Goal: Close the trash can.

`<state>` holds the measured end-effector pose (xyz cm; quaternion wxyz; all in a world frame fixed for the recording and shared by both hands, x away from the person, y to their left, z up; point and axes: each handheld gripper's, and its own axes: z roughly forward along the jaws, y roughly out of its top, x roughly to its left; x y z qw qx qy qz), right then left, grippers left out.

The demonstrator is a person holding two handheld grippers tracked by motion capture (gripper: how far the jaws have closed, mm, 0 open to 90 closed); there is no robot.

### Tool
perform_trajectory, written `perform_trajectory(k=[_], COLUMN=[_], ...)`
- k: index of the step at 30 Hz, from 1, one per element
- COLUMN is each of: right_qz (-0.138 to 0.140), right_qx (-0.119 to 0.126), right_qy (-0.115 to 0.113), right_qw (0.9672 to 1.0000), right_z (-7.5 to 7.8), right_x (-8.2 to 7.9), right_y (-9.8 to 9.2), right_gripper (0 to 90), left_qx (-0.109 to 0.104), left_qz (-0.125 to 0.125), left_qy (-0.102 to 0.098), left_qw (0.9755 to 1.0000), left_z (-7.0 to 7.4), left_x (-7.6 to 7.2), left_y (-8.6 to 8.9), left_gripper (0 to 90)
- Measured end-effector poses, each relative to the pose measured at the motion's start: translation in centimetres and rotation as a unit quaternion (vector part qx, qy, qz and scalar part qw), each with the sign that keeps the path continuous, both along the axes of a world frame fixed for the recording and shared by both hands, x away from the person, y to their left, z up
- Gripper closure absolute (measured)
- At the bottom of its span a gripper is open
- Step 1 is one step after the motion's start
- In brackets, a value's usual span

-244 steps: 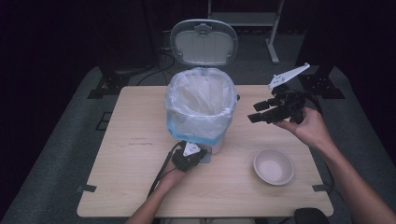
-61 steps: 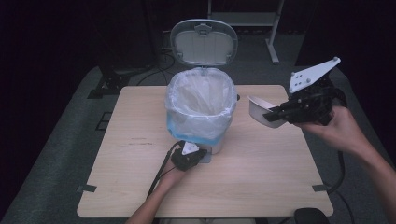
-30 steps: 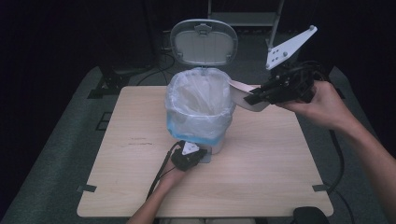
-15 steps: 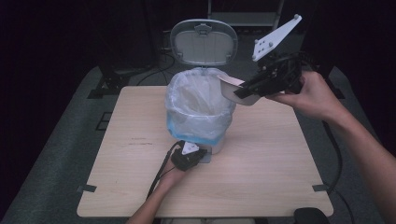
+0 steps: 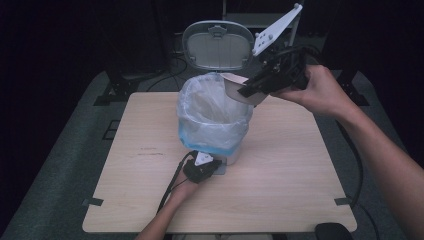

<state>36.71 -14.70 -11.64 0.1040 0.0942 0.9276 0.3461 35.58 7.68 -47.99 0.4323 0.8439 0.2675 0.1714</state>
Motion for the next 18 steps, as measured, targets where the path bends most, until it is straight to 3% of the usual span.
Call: perform_trajectory(k=[18], right_qz=[0.010], right_qx=[0.000], right_qy=[0.014], right_qw=[0.9999], right_z=[-0.4], right_x=[2.2], right_y=[2.6], right_gripper=[83.2], left_qx=[-0.001], left_qz=[-0.001], left_qy=[0.001], left_qw=[1.0000], left_z=[0.0], left_x=[0.0], left_y=[0.0], left_gripper=[84.0])
